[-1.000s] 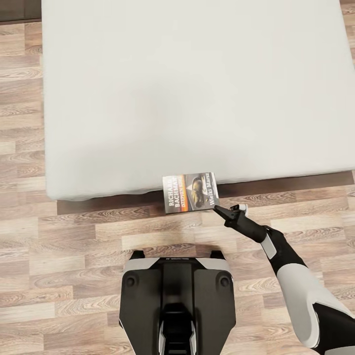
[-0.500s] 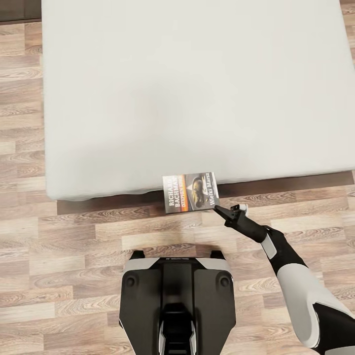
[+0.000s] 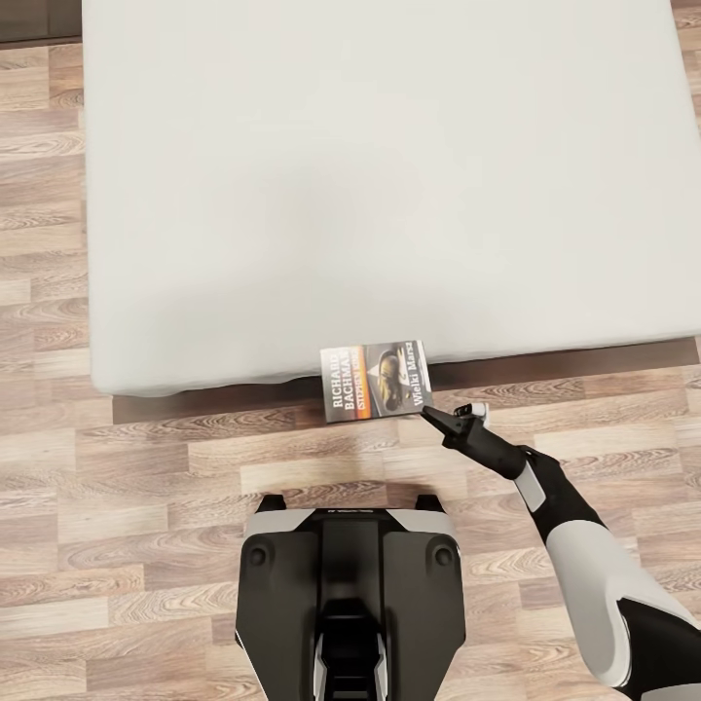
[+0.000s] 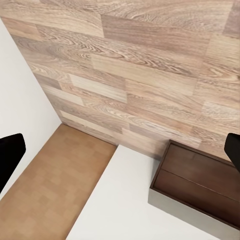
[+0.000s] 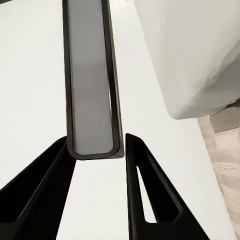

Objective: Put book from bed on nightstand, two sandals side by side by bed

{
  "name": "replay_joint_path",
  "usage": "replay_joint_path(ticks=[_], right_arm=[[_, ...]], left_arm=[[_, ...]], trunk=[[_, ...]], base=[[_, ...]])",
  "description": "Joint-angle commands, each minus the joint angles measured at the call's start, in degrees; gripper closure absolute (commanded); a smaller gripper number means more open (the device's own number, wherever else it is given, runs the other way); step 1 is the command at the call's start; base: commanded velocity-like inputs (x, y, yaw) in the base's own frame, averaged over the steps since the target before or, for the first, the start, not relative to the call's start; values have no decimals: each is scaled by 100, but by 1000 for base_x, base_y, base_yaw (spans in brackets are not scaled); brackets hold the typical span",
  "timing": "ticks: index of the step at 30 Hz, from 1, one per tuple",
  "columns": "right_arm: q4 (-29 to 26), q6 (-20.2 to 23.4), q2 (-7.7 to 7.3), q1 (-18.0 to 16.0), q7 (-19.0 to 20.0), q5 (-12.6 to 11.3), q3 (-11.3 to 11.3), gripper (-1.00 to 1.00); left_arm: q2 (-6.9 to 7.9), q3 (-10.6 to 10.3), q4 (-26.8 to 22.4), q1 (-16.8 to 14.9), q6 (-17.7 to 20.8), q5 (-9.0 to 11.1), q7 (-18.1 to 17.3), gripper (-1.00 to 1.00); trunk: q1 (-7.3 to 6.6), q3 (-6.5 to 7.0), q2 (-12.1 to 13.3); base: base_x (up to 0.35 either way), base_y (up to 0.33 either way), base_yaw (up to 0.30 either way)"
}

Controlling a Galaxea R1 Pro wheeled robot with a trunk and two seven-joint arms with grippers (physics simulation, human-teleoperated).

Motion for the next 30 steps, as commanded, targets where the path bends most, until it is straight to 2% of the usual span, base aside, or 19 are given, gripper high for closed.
replay_joint_path(ticks=[1,5,9,13,30], right_arm=[[0,58,2,-1,18,-3,-4,100],[-1,55,26,0,18,-14,-42,100],[3,65,52,5,18,-203,-189,100],[4,84,55,7,18,-289,-239,100],[-2,92,54,7,18,-327,-264,100]], left_arm=[[1,-49,7,-2,-19,55,-12,-100],[-3,-54,7,-2,-19,53,-12,-100],[-21,-56,7,-2,-19,47,-12,-100],[-63,-57,7,-2,-18,40,-12,-100],[-86,-57,7,-2,-13,34,-12,-100]], trunk=[[3,-5,-8],[3,-5,-8],[3,-5,-8],[3,-5,-8],[3,-5,-8]], base=[[0,0,0],[0,0,0],[0,0,0],[0,0,0],[0,0,0]])
